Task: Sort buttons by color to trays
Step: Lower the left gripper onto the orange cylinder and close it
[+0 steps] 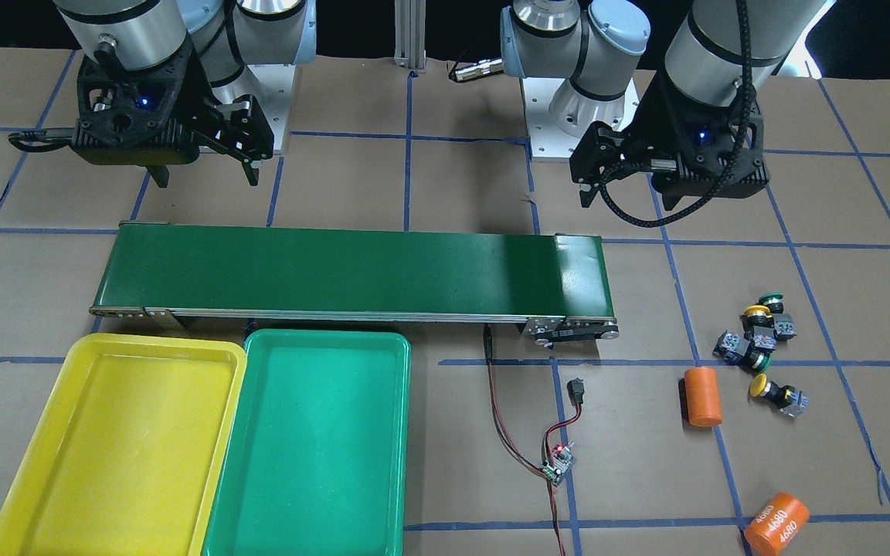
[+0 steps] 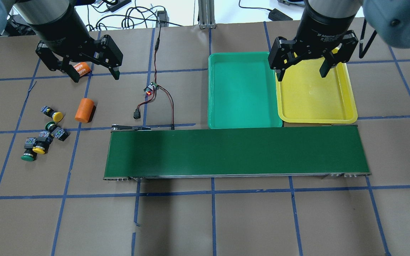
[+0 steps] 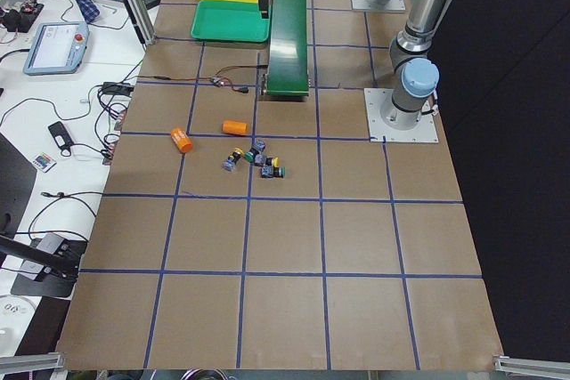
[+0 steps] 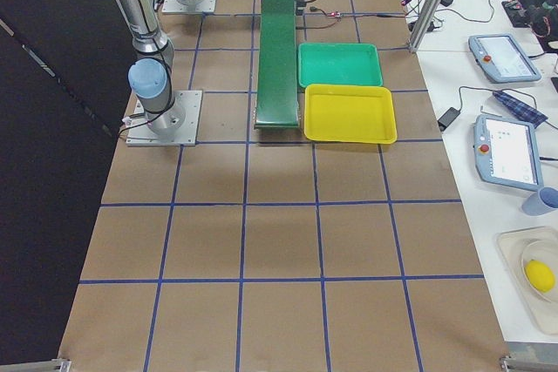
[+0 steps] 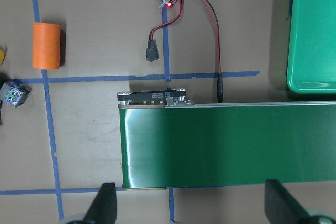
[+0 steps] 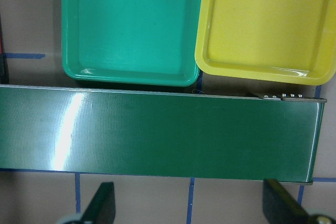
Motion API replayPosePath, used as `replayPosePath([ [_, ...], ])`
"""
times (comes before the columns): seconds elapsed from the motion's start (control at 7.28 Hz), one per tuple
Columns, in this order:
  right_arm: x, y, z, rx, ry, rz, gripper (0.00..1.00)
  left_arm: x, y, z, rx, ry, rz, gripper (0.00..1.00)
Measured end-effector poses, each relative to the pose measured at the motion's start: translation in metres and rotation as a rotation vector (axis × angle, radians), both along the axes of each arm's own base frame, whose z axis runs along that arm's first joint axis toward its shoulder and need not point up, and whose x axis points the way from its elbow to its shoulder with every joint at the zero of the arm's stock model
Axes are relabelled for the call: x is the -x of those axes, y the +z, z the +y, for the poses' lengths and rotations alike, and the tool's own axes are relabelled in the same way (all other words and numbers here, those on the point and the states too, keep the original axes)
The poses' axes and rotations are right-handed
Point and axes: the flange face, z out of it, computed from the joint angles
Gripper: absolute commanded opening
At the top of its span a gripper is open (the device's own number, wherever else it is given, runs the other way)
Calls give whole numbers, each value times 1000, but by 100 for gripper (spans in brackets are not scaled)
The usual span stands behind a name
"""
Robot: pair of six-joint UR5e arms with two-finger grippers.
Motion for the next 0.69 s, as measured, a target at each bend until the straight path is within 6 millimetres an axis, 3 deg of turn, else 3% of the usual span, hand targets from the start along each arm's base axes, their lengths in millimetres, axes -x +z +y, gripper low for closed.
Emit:
replayPosePath([
  [0.27, 0, -1, -1, -2, 0, 1, 100, -9, -8, -9, -11, 19, 0, 100],
  [0.41, 1, -1, -1, -3, -1, 2, 100, -33, -25, -26, -23, 23, 4, 100],
  [0.69, 2, -2, -1, -5, -2, 2, 100, -116, -94, -96, -1, -37, 16, 100],
])
